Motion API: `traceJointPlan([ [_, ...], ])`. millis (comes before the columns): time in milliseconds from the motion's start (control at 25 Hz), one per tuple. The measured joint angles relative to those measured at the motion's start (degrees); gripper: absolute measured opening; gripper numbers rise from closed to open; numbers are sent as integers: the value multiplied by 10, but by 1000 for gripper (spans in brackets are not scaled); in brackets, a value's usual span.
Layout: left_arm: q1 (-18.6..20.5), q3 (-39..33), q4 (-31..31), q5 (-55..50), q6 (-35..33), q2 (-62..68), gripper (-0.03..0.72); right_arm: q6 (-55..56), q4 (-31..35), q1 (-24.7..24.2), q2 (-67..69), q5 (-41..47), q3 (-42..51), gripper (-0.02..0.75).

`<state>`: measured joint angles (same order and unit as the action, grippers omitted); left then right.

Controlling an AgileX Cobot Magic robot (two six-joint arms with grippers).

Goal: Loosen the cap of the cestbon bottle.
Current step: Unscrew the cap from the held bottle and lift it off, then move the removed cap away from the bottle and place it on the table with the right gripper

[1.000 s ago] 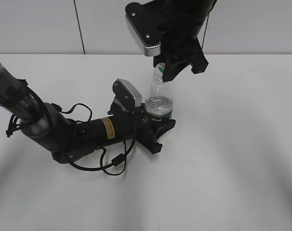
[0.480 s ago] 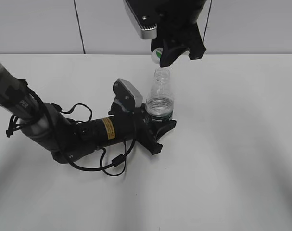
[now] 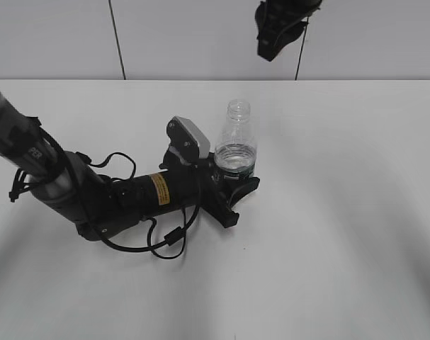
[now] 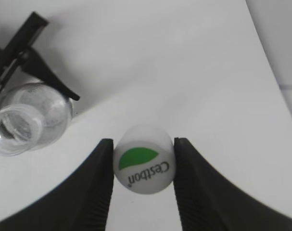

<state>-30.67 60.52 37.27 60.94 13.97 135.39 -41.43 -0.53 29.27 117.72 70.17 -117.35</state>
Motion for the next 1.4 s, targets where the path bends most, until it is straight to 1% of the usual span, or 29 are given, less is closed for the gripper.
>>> traceJointPlan([
  [120,0,0,1,0,0,0,381,158,11,-59,0,0,0,298],
  [200,0,0,1,0,0,0,381,232,45,-103,0,0,5,297],
  [360,0,0,1,0,0,0,381,306,70,-166,0,0,47,297],
  [520,0,0,1,0,0,0,381,336,73,-205,0,-1,124,297],
  [640,0,0,1,0,0,0,381,342,75,-223,0,-1,193,297],
  [760,0,0,1,0,0,0,381,343,79,-230,0,-25,264,297],
  [1000,0,0,1,0,0,0,381,350,85,-237,-21,-132,400,295],
  [1160,0,0,1,0,0,0,381,352,85,-245,-41,-180,464,295],
  [1400,0,0,1,0,0,0,381,354,85,-258,-41,-251,510,294],
])
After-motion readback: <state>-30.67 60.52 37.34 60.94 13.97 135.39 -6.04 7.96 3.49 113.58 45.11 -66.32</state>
